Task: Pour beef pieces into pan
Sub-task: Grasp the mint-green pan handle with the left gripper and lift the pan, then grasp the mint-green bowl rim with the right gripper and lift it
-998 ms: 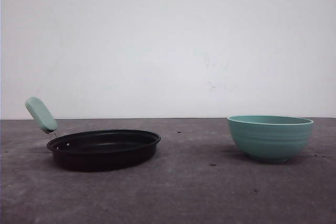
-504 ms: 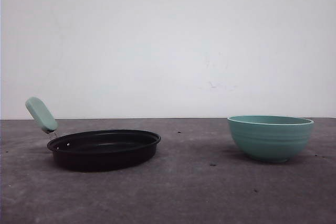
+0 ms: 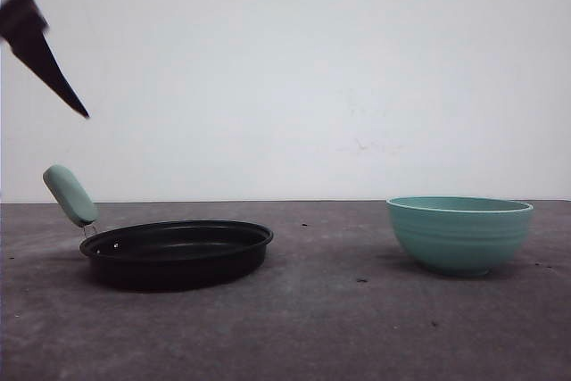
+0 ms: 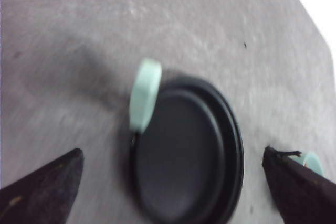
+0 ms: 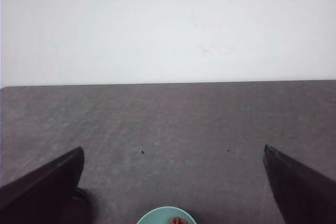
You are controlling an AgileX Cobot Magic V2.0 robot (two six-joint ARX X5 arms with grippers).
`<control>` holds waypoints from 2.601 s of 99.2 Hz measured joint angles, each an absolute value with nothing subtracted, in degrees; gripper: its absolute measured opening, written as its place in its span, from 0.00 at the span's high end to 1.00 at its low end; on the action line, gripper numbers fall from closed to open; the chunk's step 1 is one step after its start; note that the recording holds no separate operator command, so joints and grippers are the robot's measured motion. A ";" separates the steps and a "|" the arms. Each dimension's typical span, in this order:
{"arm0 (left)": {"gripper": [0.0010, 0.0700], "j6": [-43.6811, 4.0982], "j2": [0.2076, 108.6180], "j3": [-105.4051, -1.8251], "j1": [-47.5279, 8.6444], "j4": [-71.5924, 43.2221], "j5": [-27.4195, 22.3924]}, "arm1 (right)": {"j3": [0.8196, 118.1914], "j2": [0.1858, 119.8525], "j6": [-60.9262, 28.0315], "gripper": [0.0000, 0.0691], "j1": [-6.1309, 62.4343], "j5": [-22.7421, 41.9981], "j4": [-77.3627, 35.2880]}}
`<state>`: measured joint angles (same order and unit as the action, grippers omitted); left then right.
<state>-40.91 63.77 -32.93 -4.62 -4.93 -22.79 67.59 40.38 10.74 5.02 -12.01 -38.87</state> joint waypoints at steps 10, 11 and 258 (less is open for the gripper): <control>0.04 -42.50 70.39 -32.95 -4.62 1.63 -25.34 | 67.59 39.53 10.74 0.01 5.10 -12.01 -40.21; 0.04 -42.76 71.09 -32.95 -4.62 2.26 -25.67 | 67.57 39.42 10.74 0.01 5.10 -12.01 -40.40; 0.94 -40.16 58.00 -33.06 -18.57 -6.20 -26.89 | 56.10 89.95 11.22 0.65 5.15 -17.69 -25.98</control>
<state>-40.16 58.00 -33.06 -18.57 -6.20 -26.89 56.10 89.95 11.22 5.15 -17.69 -25.98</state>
